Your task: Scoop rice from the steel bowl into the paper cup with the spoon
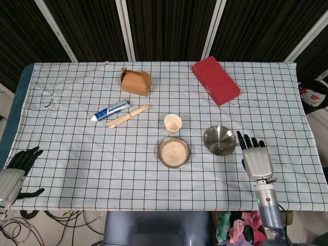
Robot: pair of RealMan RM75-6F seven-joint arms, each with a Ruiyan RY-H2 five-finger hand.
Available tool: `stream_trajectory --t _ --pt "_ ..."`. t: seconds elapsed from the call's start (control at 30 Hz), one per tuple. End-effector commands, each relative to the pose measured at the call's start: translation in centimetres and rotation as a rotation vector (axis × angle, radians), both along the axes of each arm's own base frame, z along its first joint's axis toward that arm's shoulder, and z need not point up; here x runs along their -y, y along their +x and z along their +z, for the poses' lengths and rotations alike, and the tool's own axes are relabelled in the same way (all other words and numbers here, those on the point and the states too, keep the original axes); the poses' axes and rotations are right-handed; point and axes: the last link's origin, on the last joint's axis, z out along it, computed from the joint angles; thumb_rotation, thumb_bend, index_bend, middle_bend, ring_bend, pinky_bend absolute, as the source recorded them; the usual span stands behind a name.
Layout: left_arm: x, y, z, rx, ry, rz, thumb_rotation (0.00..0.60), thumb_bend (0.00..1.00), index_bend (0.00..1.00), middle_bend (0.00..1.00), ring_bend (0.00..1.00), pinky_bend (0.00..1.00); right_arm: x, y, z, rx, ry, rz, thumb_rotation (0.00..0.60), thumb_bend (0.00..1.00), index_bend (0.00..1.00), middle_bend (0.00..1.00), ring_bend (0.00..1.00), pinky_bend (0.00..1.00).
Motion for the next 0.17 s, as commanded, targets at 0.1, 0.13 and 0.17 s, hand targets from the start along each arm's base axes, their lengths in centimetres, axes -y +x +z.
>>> stream_trajectory --t 0.1,0.13,0.17 --pt "-0.1 -0.1 0.0 -0.026 0.020 0.001 0.600 0.02 0.00 0.00 0.00 0.00 -5.2 -2.0 3.8 0.162 -0.003 0.005 0.600 0.10 0.00 0.00 0.01 0.22" --pt "-0.1 -0.1 0.1 -0.032 0.025 0.000 0.600 0.02 0.00 0.00 0.00 0.00 -5.8 -2.3 4.2 0.182 -0.011 0.007 0.600 0.10 0.00 0.00 0.00 0.22" --pt "0.0 -0.2 0.1 -0.039 0.029 0.000 0.600 0.02 0.00 0.00 0.00 0.00 -6.4 -2.6 4.7 0.194 -0.017 0.011 0.600 0.10 0.00 0.00 0.00 0.22"
